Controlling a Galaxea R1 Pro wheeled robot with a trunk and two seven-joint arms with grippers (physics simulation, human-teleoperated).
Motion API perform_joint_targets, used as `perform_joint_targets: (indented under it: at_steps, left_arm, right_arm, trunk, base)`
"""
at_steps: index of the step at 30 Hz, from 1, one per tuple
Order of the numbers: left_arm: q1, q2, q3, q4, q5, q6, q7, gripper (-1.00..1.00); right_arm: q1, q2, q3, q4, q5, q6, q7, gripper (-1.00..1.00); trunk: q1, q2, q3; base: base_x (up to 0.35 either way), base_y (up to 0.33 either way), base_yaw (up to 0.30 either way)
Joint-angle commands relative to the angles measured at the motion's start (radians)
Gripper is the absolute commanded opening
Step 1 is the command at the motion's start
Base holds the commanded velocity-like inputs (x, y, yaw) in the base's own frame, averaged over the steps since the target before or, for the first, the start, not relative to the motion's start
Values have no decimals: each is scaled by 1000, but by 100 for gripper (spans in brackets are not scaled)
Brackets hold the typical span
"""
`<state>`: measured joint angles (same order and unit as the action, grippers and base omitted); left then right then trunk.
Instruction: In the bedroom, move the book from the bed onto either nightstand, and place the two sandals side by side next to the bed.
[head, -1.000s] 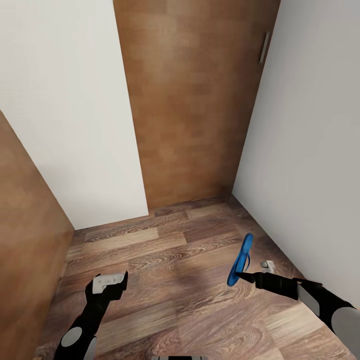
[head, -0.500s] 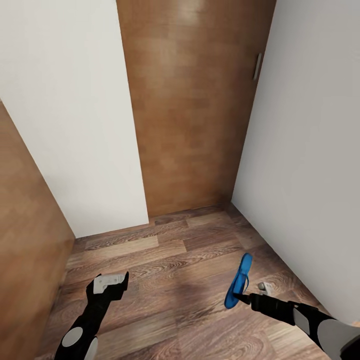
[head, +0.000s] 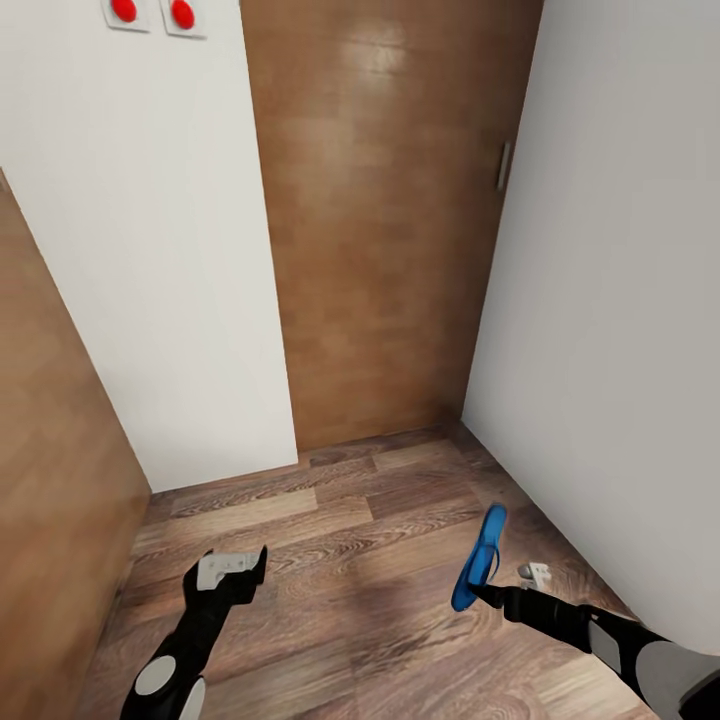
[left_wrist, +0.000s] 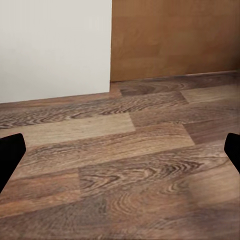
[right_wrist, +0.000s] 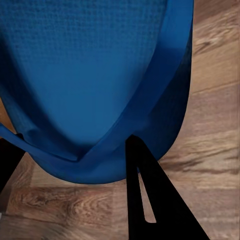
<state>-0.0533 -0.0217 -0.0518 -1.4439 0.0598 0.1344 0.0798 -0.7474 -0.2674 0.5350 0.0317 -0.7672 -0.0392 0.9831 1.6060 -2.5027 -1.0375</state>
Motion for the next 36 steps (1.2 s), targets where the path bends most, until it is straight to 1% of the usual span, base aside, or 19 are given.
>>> perform_joint_targets:
  at_steps: [1,9,13,18,23,28,36]
  left_arm:
    - [0,0,-3,2,5,4,6,100]
    - [0,0,-3,5,6,4,6,100]
    - [0,0,-5,5,6,4,6,100]
    - [0,0,-30,7,6,4,6,100]
    - [0,0,-36,34,6,4,6,100]
    - [0,0,-37,40,5,4,6,100]
    - [0,0,-38,40,5,3,6,100]
  right_arm:
    - [-1,0,10,3,-7,-5,5,-100]
    - [0,0,10,4,-7,-5,5,-100]
    - [0,0,10,31,-7,-6,5,-100]
    - [0,0,10,48,-7,-7,5,-100]
    - [0,0,10,50,-7,-6,5,-100]
    - [0,-1,10,51,-7,-6,4,-100]
    - [0,-1,10,51,-7,-7,3,-100]
  trunk:
    - [-1,0,3]
    - [-4,2,34]
    - [-6,3,49]
    - [-25,38,65]
    - [-44,73,81]
    - [-64,108,96]
    - [-94,164,122]
  base:
    - [0,0,0]
    - [0,0,0]
    - [0,0,0]
    - [0,0,0]
    - [0,0,0]
    - [0,0,-25]
    - [0,0,-227]
